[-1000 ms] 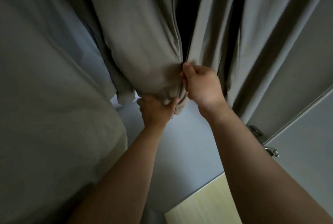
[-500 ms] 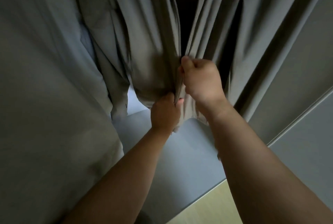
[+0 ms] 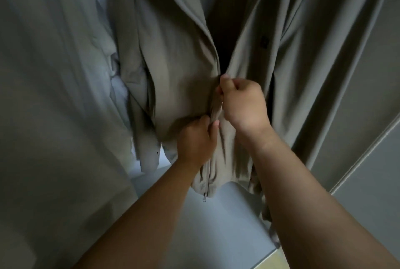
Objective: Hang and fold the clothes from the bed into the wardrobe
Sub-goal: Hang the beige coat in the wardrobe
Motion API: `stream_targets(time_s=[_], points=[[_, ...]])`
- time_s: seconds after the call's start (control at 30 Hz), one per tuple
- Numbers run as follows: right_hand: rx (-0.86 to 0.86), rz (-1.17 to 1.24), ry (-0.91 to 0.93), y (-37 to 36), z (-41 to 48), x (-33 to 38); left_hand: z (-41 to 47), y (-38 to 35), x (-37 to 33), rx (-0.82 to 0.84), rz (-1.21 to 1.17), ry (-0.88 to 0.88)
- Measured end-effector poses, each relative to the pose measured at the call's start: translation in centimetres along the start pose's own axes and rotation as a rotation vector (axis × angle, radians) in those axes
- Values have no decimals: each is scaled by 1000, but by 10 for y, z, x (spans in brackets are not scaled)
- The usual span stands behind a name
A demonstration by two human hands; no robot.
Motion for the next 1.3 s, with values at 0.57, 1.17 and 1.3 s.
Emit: stream_targets(time_s=[0.57, 1.17, 1.3], points=[[102, 63, -137, 2, 10, 89, 99, 74, -62, -77, 11, -79], [11, 4, 58, 29, 43, 201, 140, 109, -112, -154, -70, -178], [-27, -8, 154, 35, 51, 216, 147, 113, -110, -68, -50, -229]])
Point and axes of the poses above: each hand's wrist, its own z-axis towards the middle knuckle, its own y-axis out of the back of the hand, x = y × z, the point moved 5 cm from there along z, towards the middle knuckle, and after that the axes turned 3 degrees about -x, right-handed, at the moved point
